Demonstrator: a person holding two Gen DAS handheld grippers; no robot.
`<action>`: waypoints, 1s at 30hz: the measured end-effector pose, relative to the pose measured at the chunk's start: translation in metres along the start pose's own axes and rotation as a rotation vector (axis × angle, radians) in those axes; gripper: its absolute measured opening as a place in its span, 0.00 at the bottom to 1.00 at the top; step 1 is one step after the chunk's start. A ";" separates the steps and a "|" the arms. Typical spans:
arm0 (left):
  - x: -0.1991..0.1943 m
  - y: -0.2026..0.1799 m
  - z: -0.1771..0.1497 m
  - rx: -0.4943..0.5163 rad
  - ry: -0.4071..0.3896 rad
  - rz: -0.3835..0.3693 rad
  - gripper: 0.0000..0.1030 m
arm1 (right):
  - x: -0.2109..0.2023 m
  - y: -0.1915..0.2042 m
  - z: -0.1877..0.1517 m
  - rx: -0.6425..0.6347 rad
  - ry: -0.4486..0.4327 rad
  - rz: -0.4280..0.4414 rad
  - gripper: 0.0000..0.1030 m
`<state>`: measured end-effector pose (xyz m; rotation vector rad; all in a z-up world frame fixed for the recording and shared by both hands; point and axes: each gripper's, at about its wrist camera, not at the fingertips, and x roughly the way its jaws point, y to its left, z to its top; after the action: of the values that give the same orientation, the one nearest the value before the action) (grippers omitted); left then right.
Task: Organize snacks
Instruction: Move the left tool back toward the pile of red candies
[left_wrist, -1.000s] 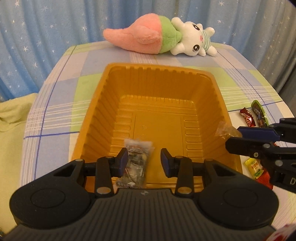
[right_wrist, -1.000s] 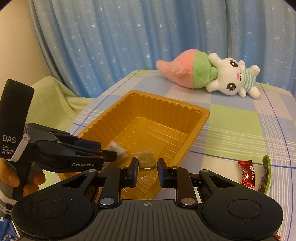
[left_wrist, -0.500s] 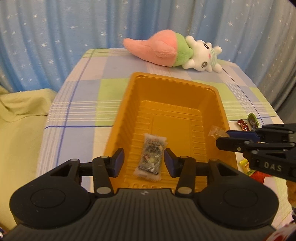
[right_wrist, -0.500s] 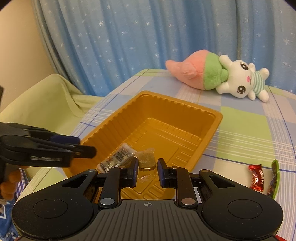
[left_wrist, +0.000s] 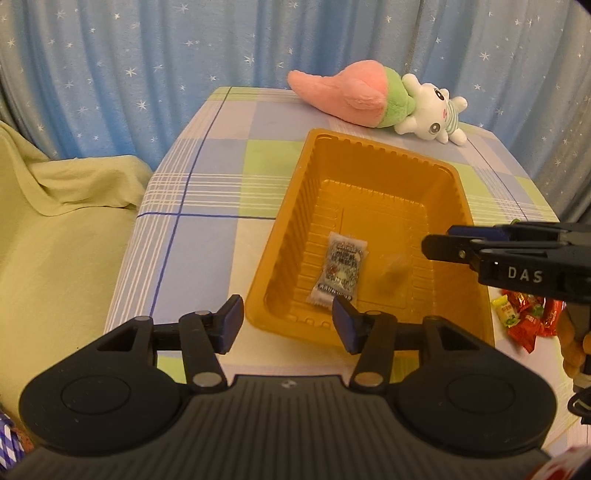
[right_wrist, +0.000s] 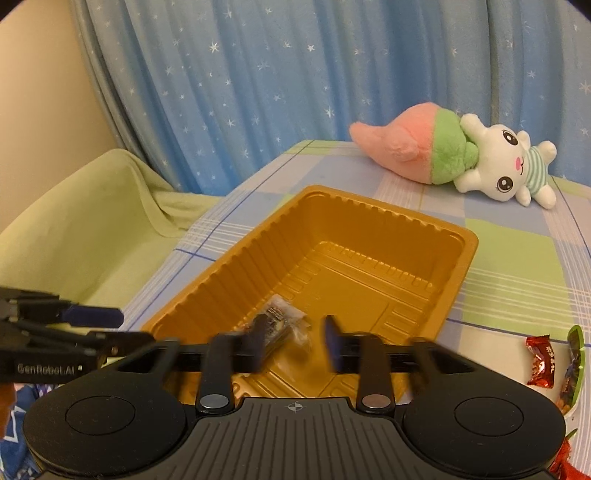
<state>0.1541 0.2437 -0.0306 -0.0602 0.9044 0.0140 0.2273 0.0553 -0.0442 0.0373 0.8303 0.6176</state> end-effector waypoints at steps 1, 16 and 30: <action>-0.001 -0.001 -0.002 0.002 0.001 0.005 0.49 | -0.003 0.001 -0.001 0.003 -0.014 -0.002 0.59; -0.016 -0.048 -0.024 0.071 -0.009 -0.068 0.52 | -0.082 -0.025 -0.041 0.140 -0.040 -0.063 0.63; -0.038 -0.111 -0.050 0.080 0.011 -0.097 0.55 | -0.156 -0.064 -0.092 0.212 -0.002 -0.092 0.63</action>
<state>0.0953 0.1304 -0.0260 -0.0296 0.9118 -0.1127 0.1150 -0.0983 -0.0179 0.1914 0.8876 0.4409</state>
